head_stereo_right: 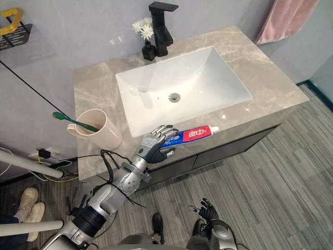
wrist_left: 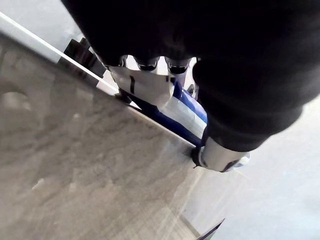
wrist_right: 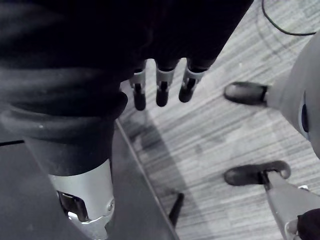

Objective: Organize washtable

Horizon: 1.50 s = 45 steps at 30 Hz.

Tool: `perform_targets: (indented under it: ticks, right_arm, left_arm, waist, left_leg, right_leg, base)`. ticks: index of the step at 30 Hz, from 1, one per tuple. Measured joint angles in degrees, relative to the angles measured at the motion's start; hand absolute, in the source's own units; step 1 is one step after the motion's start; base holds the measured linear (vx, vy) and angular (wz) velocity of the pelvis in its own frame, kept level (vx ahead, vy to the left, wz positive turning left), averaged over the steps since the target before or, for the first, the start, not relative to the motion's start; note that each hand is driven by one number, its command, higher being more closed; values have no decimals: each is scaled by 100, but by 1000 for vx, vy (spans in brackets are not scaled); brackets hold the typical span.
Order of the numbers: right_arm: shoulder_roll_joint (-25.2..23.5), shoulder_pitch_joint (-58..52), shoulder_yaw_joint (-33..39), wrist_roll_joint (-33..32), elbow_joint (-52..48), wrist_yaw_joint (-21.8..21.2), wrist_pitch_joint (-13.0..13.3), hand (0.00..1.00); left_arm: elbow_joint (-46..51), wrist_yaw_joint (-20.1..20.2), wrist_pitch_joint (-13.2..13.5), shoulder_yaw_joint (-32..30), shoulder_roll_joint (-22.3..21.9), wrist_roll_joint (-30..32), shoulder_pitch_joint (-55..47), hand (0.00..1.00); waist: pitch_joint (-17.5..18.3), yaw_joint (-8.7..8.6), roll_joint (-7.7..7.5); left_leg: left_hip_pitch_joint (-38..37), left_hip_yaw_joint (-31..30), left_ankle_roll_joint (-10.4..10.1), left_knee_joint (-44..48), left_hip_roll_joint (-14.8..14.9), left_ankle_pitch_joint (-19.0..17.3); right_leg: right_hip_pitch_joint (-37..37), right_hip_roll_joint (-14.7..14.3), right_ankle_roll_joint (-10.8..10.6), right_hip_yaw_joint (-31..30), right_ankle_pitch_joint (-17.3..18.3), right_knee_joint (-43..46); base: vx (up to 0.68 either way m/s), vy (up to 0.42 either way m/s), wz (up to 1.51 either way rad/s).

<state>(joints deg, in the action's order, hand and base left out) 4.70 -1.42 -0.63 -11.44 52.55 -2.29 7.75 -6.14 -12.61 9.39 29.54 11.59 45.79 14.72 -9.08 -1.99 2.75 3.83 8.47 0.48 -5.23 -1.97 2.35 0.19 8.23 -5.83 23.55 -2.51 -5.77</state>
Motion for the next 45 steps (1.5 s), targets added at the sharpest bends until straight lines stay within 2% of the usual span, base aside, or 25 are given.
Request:
perform_targets:
  ticks: [6, 9, 12, 17, 21, 27, 35, 38, 42, 45]
  right_arm:
    - [10, -8, -105, -45, -66, 100, 94, 0]
    - [4, -6, -177, -44, -132, 107, 96, 0]
    - [-55, 2, -218, -45, -202, 115, 101, 0]
    - [-100, -48, -267, -40, -175, 105, 102, 0]
    - [-96, -148, -267, -19, -100, 90, 97, 0]
    - [-98, -157, -282, 33, -84, 67, 97, 0]
    - [-86, -243, -396, 31, -224, 69, 96, 0]
    - [-128, -576, -391, 30, -922, 96, 71, 0]
    - [-321, -1292, -369, -107, -3103, 81, 83, 0]
    - [-489, -1632, -316, -168, -4459, 6, 110, 0]
  left_arm:
    - [-39, -220, 1, -113, -59, -9, 1, 100]
    - [-15, -257, -6, -217, -235, -80, -31, 100]
    - [10, -250, -43, -285, -321, -426, -29, 100]
    - [312, -207, -405, -499, -427, -1144, -38, 100]
    - [916, -122, -519, -639, -445, -1588, -155, 100]
    - [1912, 21, -433, -615, -539, -2326, -155, 100]
    - [2114, 138, -384, -521, -696, -2743, -154, 100]
    - [2308, 138, -385, -541, -697, -2780, -149, 100]
    - [2651, 133, -388, -856, -699, -2781, -138, 100]
    - [2843, 126, -386, -1045, -699, -2779, -137, 100]
  waist:
    - [-21, -24, -20]
    - [-34, -30, -20]
    - [-86, -35, -33]
    - [-113, -40, -45]
    - [-114, -19, -48]
    - [-114, -6, -49]
    - [-101, 62, -32]
    - [-75, 117, -32]
    - [58, 35, -52]
    - [131, -21, -128]
  left_leg:
    - [6, 12, 3, 1, 0, 2]
    - [5, 8, 4, 1, 0, 1]
    - [-2, 4, 4, 9, -1, 2]
    - [22, 4, 4, 27, 0, 1]
    - [75, 21, 2, 53, 0, 0]
    - [72, 19, -8, 179, 2, -11]
    - [28, 120, 6, 211, 68, -38]
    - [31, 187, 6, 204, 103, -36]
    - [-20, 365, 3, 203, 137, -48]
    - [-85, 462, -17, 204, 180, -80]
  right_leg:
    - [-28, -5, -1, -13, 0, 14]
    - [9, -6, -1, -3, 0, 15]
    - [23, -5, -1, 2, 0, 15]
    - [9, 3, -1, -9, 1, 17]
    - [-24, 12, -1, -20, 1, 18]
    - [40, 24, 4, -34, 3, 19]
    - [18, -14, 50, -143, -1, 83]
    - [-24, -45, 71, -203, -16, 80]
    - [-47, -83, 90, -348, -33, 77]
    - [-31, -122, 103, -455, -42, 74]
  base:
    - [27, 7, -5]
    - [39, 6, 1]
    - [0, 0, 0]
    - [0, 0, 0]
    - [0, 1, 1]
    - [0, 0, 0]
    - [-46, 11, -7]
    - [-26, -6, -14]
    - [10, -6, -20]
    - [-6, -14, -22]
